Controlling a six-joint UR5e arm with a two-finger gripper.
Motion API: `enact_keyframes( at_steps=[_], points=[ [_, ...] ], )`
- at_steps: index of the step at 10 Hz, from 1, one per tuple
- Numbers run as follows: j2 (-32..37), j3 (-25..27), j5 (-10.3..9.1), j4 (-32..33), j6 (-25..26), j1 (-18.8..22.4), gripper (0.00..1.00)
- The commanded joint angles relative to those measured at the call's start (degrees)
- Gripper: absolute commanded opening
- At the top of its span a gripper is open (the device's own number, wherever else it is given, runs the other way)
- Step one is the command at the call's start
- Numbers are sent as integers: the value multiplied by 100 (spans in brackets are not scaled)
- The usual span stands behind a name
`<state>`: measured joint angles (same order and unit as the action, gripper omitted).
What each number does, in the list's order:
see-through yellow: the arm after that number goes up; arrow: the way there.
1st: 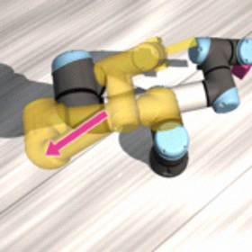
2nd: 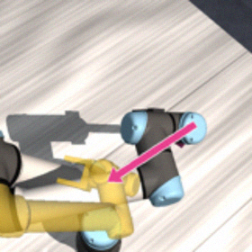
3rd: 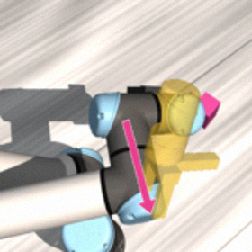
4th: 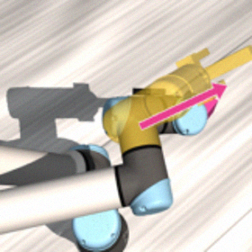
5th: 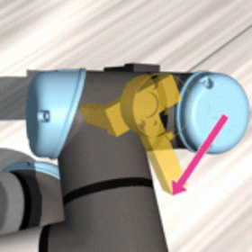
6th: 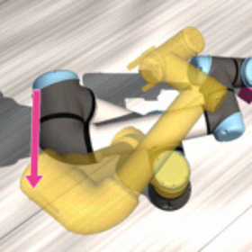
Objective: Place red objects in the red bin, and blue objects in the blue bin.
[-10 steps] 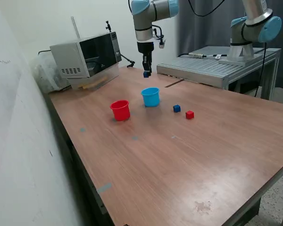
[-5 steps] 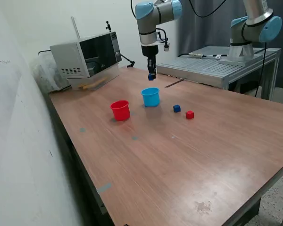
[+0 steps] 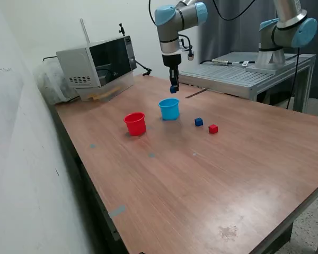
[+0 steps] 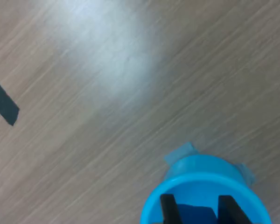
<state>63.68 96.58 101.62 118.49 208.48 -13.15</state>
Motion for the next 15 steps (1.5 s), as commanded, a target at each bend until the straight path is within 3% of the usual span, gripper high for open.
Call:
enact_keyframes(
  at_steps=[1, 15],
  points=[
    [-31, 2, -81, 7, -18, 111, 0],
    [-304, -262, -81, 7, -106, -73, 0]
  ],
)
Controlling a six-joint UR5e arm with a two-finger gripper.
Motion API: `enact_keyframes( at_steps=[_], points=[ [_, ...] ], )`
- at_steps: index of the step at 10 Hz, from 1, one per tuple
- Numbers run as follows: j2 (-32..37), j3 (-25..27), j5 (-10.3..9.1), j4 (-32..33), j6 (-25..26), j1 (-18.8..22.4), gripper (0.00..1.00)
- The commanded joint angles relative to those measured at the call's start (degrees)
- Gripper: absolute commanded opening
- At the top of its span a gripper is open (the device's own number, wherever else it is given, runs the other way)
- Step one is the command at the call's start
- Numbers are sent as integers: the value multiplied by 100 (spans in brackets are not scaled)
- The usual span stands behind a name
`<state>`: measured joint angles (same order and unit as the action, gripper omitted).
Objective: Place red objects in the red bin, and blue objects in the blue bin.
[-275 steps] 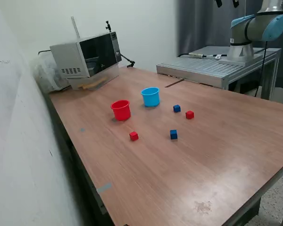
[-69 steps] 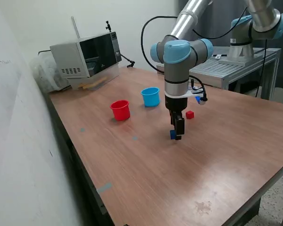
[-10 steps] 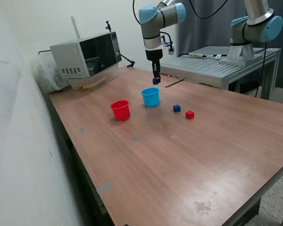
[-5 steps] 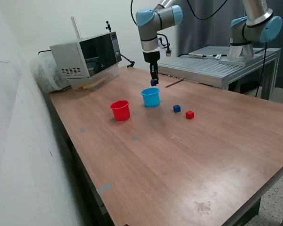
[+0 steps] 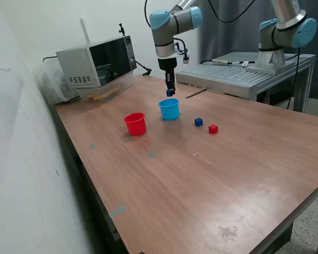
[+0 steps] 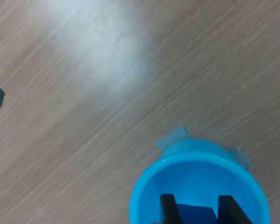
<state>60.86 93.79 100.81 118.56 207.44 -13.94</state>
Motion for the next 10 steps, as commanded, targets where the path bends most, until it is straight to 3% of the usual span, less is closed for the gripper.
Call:
enact_keyframes(
  at_steps=[1, 3, 4, 10],
  points=[
    [-30, 17, 0, 0, -2, 5, 0],
    [-39, 17, 0, 0, 7, 5, 0],
    [-74, 17, 0, 0, 7, 5, 100],
    [-100, -220, 0, -44, -150, -13, 100]
  ],
)
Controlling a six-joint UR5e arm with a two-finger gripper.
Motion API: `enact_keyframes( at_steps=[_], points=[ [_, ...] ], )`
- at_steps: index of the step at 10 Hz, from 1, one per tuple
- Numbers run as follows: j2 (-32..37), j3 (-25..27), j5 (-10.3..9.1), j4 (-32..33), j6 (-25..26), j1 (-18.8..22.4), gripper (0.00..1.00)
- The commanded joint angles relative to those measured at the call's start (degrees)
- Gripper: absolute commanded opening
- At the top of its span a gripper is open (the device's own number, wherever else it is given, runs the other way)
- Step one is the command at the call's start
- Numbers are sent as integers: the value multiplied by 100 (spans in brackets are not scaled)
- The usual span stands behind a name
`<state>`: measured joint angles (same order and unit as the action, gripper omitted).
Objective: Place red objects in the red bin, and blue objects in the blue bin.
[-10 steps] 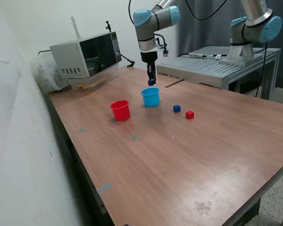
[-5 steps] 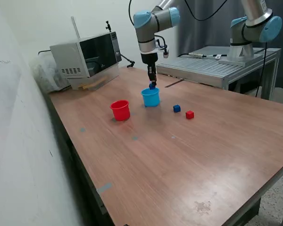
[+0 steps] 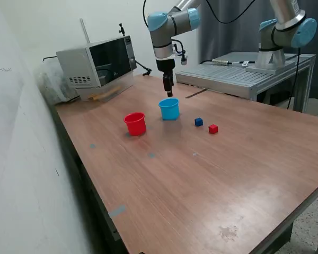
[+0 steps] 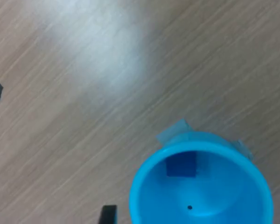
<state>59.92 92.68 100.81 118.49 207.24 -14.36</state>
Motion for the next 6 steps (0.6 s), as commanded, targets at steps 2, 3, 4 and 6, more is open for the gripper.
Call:
enact_keyframes(
  at_steps=[2, 3, 4, 6],
  points=[
    [534, -5, 0, -72, -891, 448, 100],
    [877, 222, 0, -89, -1453, 782, 100],
    [1177, 564, -9, -72, -2155, 1082, 100],
    [1599, 917, -506, -89, -3282, 1225, 100]
  ],
)
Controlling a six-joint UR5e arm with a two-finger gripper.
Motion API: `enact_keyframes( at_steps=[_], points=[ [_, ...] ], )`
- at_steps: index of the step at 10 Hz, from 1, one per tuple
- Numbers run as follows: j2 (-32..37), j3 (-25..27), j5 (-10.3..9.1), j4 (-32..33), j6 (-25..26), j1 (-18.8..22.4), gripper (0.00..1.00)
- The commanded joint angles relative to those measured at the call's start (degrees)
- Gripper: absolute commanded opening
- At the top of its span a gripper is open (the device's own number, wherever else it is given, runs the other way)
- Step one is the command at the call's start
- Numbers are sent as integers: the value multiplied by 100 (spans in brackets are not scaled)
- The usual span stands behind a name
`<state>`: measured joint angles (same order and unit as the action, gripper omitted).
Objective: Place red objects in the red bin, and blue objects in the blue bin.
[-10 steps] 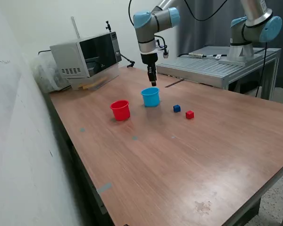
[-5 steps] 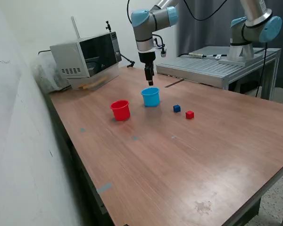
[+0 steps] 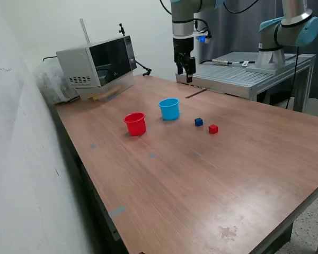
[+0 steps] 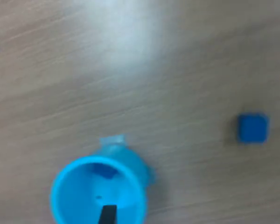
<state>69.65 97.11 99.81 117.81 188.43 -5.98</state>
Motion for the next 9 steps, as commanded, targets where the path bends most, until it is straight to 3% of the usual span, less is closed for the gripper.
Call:
enact_keyframes(
  at_steps=[1, 3, 4, 5, 8, 9],
  points=[
    [873, 545, -619, -108, -1763, 387, 100],
    [963, 502, -639, -1071, -2021, 396, 100],
    [963, 545, -760, -1050, -2030, 422, 100],
    [963, 563, -1031, -962, -2065, 623, 100],
    [910, 1045, -1078, -50, -2153, 1519, 100],
    [867, 1029, -1087, 135, -2118, 1617, 100]
  ],
)
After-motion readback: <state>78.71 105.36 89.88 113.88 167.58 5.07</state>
